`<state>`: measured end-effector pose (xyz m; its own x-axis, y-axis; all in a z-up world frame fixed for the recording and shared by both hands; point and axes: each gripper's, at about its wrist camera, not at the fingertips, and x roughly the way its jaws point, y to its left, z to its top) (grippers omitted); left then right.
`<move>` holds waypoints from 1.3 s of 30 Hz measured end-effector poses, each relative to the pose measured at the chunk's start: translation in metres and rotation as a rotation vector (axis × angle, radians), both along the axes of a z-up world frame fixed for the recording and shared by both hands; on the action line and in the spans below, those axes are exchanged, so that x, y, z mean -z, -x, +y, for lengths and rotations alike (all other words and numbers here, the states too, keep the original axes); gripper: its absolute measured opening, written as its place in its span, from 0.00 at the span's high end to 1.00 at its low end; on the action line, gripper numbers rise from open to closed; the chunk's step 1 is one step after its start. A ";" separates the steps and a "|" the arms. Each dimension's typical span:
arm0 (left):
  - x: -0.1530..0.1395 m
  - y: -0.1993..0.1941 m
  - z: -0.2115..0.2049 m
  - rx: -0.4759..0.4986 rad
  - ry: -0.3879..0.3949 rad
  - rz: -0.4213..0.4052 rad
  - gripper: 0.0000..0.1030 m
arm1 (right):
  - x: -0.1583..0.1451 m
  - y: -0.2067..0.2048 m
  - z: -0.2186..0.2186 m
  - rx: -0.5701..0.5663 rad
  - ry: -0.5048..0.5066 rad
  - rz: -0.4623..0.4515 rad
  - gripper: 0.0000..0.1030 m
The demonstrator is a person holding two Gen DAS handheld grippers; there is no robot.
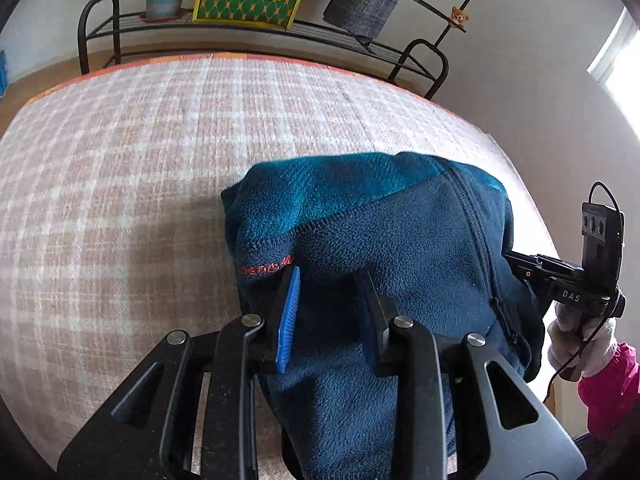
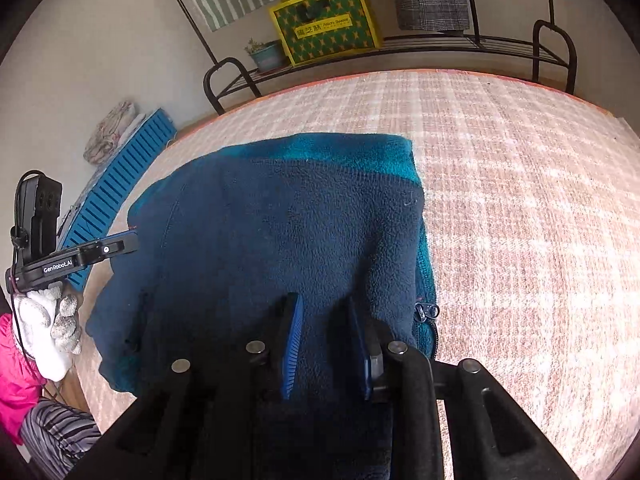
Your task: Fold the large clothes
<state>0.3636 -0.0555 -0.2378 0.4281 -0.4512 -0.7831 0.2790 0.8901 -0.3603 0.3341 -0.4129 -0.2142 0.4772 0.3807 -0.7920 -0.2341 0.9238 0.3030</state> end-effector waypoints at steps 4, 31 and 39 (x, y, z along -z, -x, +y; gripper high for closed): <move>-0.011 0.010 -0.002 0.021 -0.056 -0.048 0.71 | -0.017 0.000 0.001 0.010 0.052 0.021 0.78; 0.036 -0.005 0.099 -0.227 0.562 0.339 0.25 | 0.017 0.015 -0.077 0.174 -0.335 0.102 0.11; 0.035 0.000 0.098 -0.210 0.599 0.342 0.26 | 0.025 0.015 -0.071 0.174 -0.353 0.120 0.11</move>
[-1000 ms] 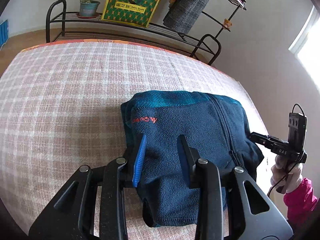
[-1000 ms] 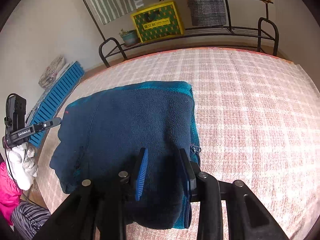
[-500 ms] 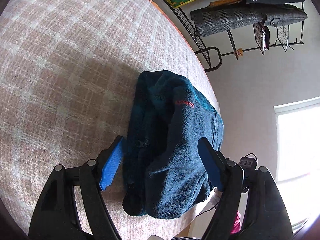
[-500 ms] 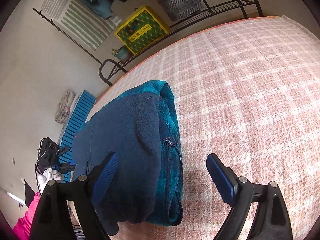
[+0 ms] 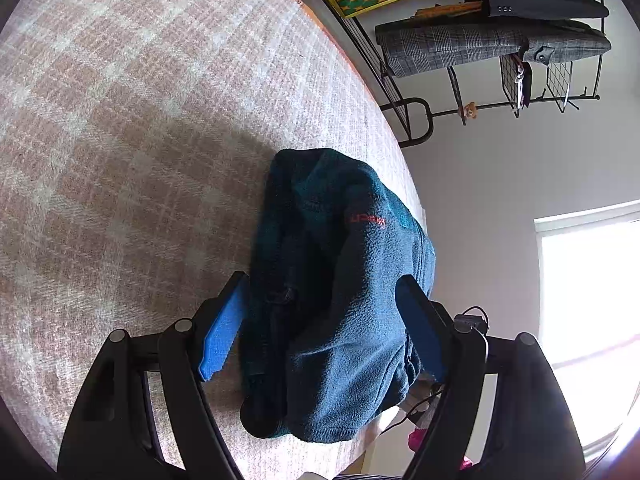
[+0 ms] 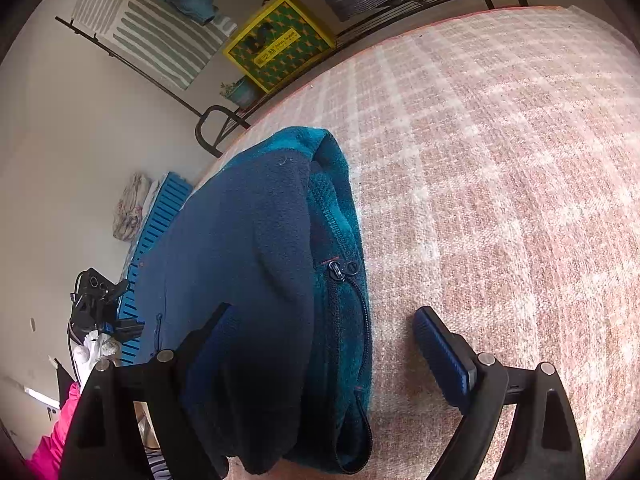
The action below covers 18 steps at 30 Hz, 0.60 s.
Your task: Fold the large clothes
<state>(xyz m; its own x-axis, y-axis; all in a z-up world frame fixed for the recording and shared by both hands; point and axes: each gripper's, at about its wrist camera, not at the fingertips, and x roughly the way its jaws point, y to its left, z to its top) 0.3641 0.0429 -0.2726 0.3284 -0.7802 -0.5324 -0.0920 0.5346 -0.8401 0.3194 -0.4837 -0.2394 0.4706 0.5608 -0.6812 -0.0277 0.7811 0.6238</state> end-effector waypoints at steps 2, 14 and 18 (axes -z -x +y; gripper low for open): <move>0.000 -0.001 -0.003 0.000 0.003 0.004 0.26 | 0.000 -0.001 0.001 0.002 0.001 -0.001 0.11; -0.015 -0.008 -0.002 0.023 0.039 -0.025 0.26 | 0.003 -0.006 0.003 -0.027 -0.005 -0.013 0.10; -0.002 -0.016 -0.010 0.057 0.057 0.017 0.26 | 0.004 -0.011 0.000 -0.054 -0.024 -0.020 0.10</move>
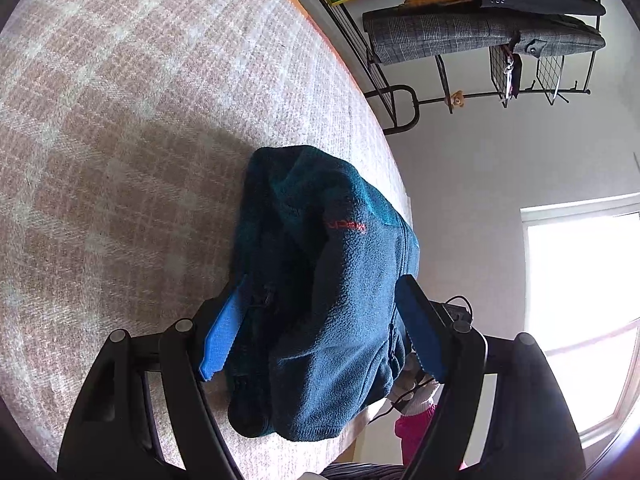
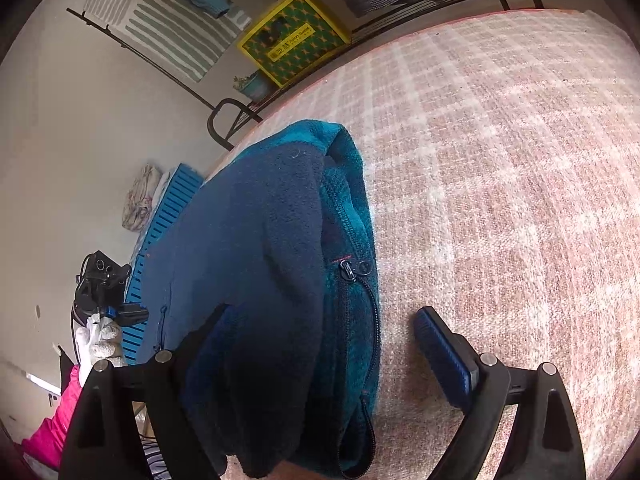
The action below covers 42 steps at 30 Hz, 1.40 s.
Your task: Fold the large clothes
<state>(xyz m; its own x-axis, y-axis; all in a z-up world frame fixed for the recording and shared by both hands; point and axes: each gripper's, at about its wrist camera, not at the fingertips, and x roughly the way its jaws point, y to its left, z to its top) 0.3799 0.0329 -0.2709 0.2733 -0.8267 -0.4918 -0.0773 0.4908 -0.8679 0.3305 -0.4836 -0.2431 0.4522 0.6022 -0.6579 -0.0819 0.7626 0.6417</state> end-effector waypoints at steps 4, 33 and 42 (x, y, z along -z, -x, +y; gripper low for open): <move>0.012 -0.009 -0.007 0.034 0.010 0.025 0.26 | 0.006 -0.003 -0.013 0.023 -0.104 0.003 0.07; -0.021 -0.008 -0.064 0.103 -0.217 -0.130 0.74 | -0.017 -0.012 0.032 -0.055 0.005 -0.049 0.69; -0.044 0.005 -0.067 0.106 -0.231 -0.196 0.77 | -0.051 -0.002 0.040 -0.071 0.089 -0.127 0.74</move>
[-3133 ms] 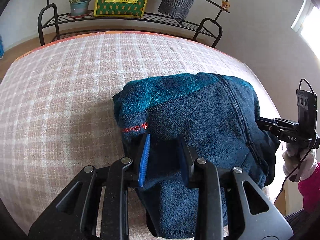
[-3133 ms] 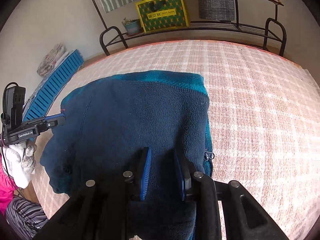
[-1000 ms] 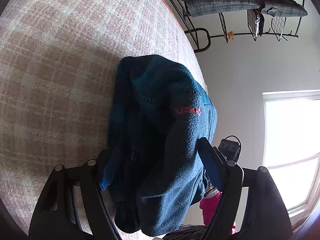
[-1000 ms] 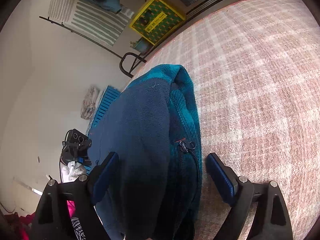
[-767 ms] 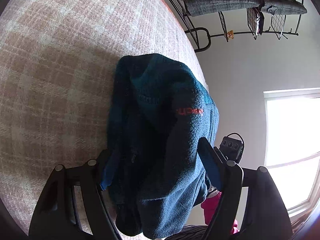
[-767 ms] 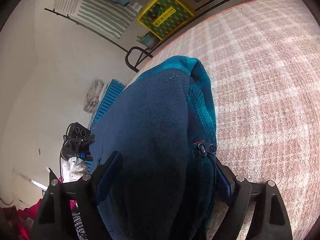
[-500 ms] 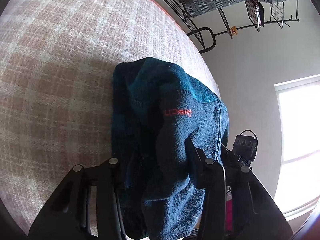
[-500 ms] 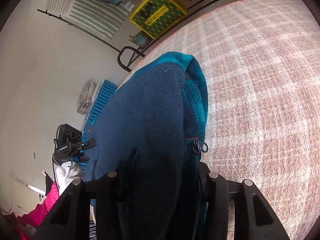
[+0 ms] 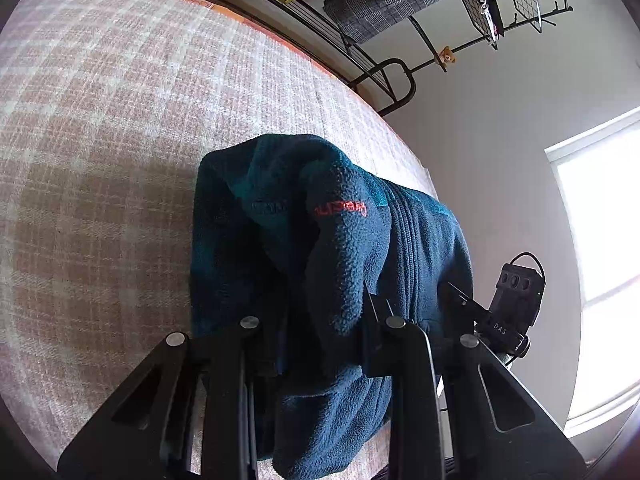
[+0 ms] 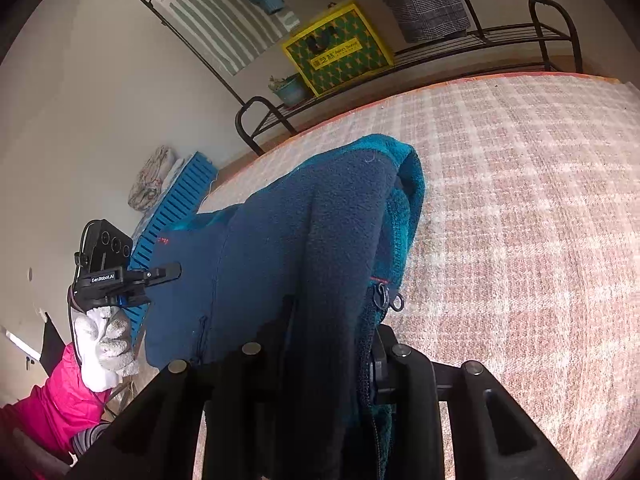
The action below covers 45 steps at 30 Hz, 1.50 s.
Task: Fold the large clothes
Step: 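Grasp the fleece bundle with both grippers and lift it off the bed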
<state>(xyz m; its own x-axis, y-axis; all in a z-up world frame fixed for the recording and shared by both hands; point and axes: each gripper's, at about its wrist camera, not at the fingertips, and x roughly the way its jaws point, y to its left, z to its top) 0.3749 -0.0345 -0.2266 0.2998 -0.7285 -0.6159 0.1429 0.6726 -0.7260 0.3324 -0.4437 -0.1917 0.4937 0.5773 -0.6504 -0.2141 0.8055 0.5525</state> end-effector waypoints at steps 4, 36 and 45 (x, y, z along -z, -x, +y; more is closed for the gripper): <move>-0.001 -0.001 -0.007 0.011 -0.003 -0.009 0.77 | -0.011 0.003 0.001 -0.005 0.040 -0.030 0.75; -0.012 -0.005 -0.048 0.025 0.044 -0.026 0.68 | -0.035 0.010 -0.035 0.072 0.101 -0.067 0.76; -0.030 -0.025 -0.123 0.103 0.055 -0.063 0.69 | -0.072 0.009 -0.090 0.126 0.209 -0.116 0.76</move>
<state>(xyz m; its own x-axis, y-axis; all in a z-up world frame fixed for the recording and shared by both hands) 0.4001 -0.1575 -0.1964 0.2588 -0.7897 -0.5562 0.2557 0.6113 -0.7490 0.3238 -0.5341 -0.1198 0.6310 0.3657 -0.6842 -0.1572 0.9239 0.3489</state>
